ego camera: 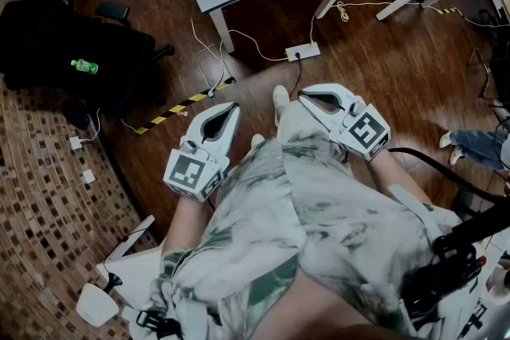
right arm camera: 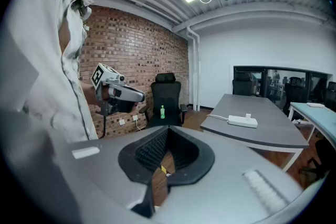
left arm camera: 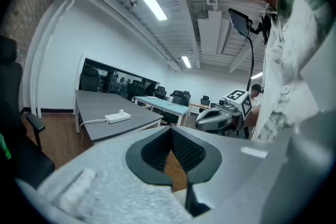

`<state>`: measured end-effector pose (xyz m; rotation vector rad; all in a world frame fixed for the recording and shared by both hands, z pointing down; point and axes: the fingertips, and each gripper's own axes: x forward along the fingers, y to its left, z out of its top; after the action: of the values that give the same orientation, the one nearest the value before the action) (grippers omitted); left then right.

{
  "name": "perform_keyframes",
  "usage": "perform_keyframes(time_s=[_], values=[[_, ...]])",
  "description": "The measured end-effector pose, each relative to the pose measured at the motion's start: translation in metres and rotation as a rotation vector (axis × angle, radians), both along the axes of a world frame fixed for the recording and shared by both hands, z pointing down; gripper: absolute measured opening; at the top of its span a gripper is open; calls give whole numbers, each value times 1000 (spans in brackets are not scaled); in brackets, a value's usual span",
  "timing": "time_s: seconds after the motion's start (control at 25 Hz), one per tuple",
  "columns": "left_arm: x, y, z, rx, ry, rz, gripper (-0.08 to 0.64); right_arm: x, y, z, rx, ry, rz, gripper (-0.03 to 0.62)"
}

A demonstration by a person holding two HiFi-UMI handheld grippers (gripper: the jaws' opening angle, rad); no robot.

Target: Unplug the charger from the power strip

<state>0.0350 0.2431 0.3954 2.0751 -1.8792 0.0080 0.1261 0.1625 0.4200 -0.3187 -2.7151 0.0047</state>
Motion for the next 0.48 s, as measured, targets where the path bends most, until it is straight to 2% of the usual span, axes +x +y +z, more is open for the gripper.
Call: perform_keyframes(time_s=[0.16,0.32,0.48], values=[[-31,-28,14,-22,-22,4,0,-38,-36,9,-4,-11,-14,8],[-71,-91,19,-57,-3,-37,2,-83,-104,19,-34,-18,-31,8],[-105,-156,18,-92,-7,-24,2,-124,-165,22,-10,-26,-67,8]])
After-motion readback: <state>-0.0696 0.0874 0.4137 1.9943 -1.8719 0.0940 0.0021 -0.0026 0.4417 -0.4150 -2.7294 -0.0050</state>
